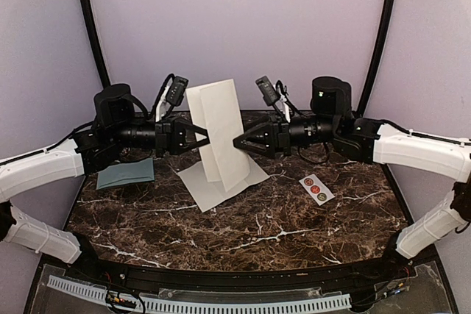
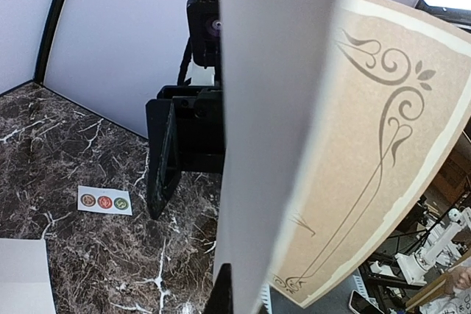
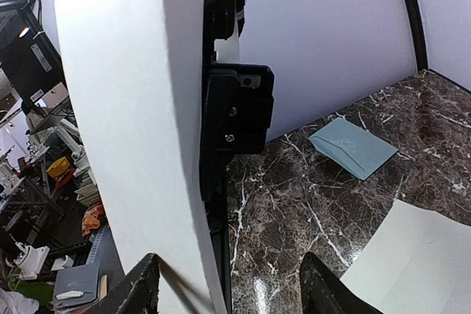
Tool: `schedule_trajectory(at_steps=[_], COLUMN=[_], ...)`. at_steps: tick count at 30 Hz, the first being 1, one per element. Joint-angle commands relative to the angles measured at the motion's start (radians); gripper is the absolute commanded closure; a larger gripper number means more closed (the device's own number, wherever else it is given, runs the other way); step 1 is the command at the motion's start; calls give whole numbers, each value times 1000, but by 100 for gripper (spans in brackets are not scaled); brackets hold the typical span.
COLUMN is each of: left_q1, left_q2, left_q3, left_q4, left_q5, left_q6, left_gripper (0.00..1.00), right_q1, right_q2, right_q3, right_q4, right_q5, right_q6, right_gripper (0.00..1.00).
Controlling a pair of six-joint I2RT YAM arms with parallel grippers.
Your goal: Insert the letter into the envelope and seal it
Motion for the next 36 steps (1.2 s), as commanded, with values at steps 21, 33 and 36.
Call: schedule_trajectory(at_steps=[21, 33, 36], left_q1=[-1, 5, 6], left_q2=[4, -140, -147], left_q3=[29, -14, -25], left_q4=[-28, -54, -15], left_q5=[24, -74, -60], left_q6=[39, 37, 4], left_gripper=[100, 38, 22], right_q1=[21, 15, 15], right_q2=[40, -20, -21], right_q3=[49, 15, 16], right_q4=[157, 123, 127], right_q5=[-7, 53, 32], right_q6=[58, 30, 32], right_gripper=[99, 100, 100])
